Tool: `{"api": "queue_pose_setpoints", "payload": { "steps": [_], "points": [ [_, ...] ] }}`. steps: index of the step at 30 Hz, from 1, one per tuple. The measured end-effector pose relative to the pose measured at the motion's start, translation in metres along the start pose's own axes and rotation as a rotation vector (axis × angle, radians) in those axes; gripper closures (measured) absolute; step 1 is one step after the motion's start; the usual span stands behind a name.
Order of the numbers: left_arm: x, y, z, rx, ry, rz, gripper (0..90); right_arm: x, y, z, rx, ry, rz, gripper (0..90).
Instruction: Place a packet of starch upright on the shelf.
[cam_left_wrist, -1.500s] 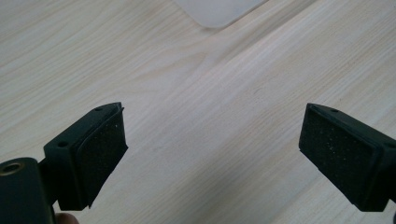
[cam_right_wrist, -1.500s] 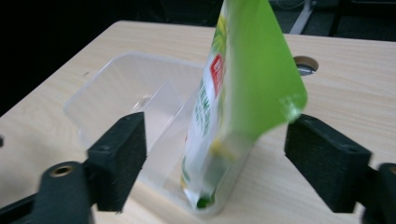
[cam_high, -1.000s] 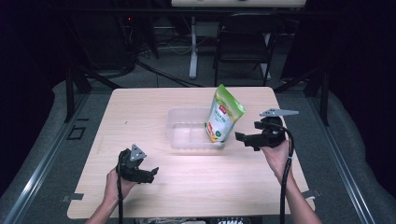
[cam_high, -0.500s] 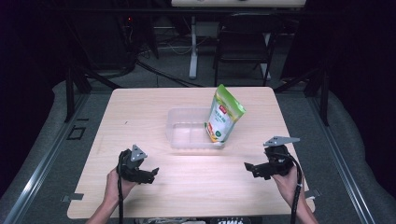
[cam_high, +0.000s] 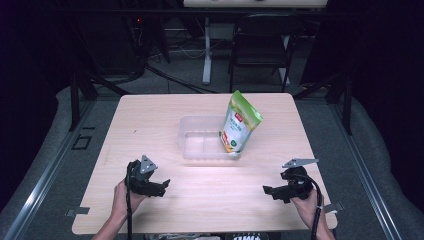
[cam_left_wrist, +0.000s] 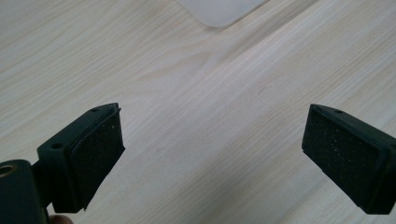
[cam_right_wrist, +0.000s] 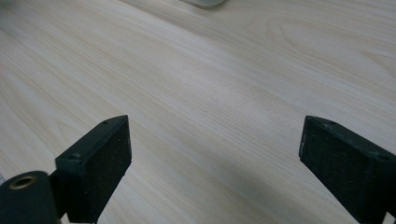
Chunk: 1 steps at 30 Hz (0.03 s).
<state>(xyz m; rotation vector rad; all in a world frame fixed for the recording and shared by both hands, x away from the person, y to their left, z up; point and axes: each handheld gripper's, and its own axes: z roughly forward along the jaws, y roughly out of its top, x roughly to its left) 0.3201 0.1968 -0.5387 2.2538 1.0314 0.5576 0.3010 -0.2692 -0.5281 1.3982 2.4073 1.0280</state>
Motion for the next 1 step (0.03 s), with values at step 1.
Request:
{"api": "queue_pose_setpoints", "payload": {
  "steps": [1],
  "points": [
    [0.0,0.0,0.0,0.0,0.0,0.0,5.1,-0.0008,-0.0001,-0.0005,-0.001,0.005,-0.002,10.2]
  ]
}}
